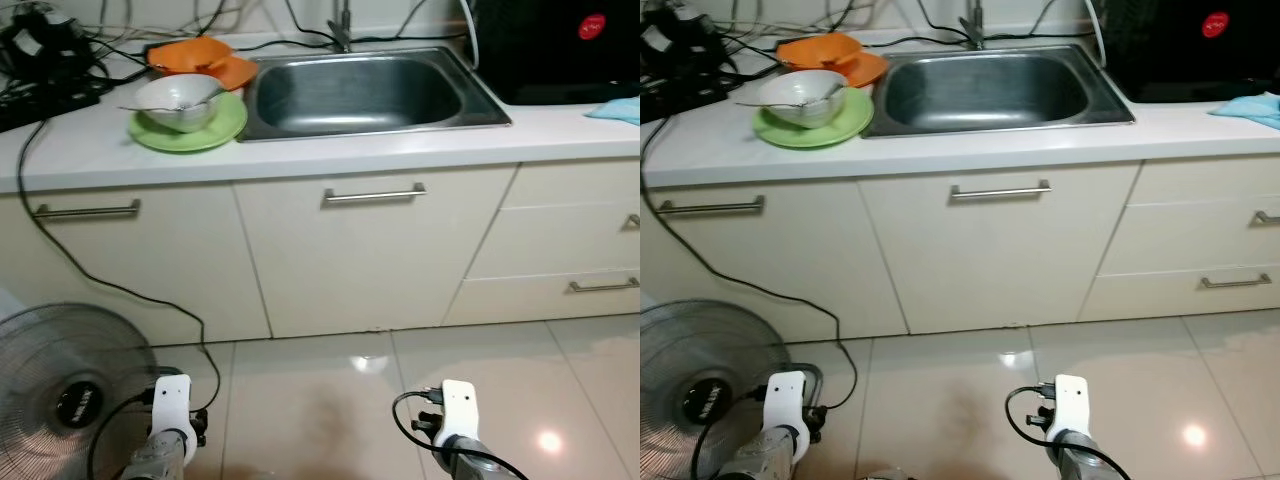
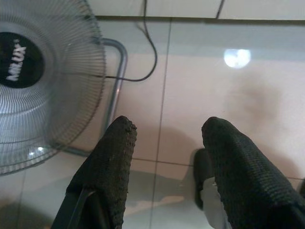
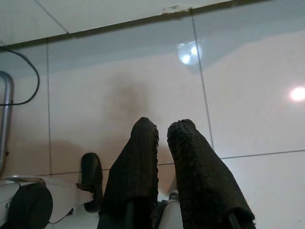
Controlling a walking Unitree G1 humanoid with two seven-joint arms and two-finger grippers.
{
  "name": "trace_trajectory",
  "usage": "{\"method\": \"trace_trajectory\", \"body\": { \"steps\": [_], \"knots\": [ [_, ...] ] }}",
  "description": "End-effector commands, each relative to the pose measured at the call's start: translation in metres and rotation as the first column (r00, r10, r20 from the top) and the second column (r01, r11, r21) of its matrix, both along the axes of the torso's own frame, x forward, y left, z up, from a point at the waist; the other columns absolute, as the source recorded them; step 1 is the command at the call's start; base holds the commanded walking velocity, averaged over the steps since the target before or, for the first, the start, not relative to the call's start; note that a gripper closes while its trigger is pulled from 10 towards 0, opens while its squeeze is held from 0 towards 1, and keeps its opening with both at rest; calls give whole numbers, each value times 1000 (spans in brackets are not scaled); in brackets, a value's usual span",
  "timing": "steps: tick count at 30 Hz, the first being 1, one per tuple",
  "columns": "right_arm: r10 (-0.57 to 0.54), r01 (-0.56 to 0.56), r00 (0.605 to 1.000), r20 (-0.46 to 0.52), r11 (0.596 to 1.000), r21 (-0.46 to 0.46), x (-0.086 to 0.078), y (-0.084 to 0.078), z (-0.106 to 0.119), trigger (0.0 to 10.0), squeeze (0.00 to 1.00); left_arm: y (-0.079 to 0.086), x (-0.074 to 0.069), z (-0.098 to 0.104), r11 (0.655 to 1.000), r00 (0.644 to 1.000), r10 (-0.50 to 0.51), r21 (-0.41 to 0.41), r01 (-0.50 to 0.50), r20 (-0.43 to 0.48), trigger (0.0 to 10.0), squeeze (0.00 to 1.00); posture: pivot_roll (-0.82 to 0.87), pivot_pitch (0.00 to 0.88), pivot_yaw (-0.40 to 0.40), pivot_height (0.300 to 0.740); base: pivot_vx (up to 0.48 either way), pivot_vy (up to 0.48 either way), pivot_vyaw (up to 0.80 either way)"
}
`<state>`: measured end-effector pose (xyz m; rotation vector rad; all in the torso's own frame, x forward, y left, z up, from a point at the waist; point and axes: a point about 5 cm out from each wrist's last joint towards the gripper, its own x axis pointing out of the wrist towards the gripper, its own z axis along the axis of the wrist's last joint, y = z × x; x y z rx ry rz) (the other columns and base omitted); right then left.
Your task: Kitchen organization
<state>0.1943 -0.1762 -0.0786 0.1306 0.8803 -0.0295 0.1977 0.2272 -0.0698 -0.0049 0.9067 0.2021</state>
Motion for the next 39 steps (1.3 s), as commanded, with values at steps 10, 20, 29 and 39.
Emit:
{"method": "trace_trajectory", "body": {
  "steps": [10, 20, 29, 39],
  "knots": [
    [-21, 21, 1000, 11, 1000, -8, 1, -6, 1, 10000, 0, -1, 1, 0, 1000, 1000, -6, 15, 6, -5, 10000, 0, 107, 33, 81, 740, 415, 0, 407],
    [-15, 15, 1000, 3, 1000, -12, 0, -6, 1, 10000, 0, -1, 1, 0, 1000, 1000, -8, 15, 8, -7, 10000, 0, 106, 33, 82, 740, 458, 0, 0],
    [-16, 16, 1000, -2, 1000, -12, -1, -6, 0, 10000, 0, -1, 1, 0, 1000, 1000, -2, 8, 2, -1, 10000, 0, 106, 34, 82, 740, 344, 0, 0],
    [-16, 16, 1000, -3, 1000, -11, -2, -6, 0, 10000, 0, -3, 4, 2, 1000, 1000, -7, -3, 7, 18, 10000, 0, 103, 33, 84, 740, 0, 0, 0]
  ]
}}
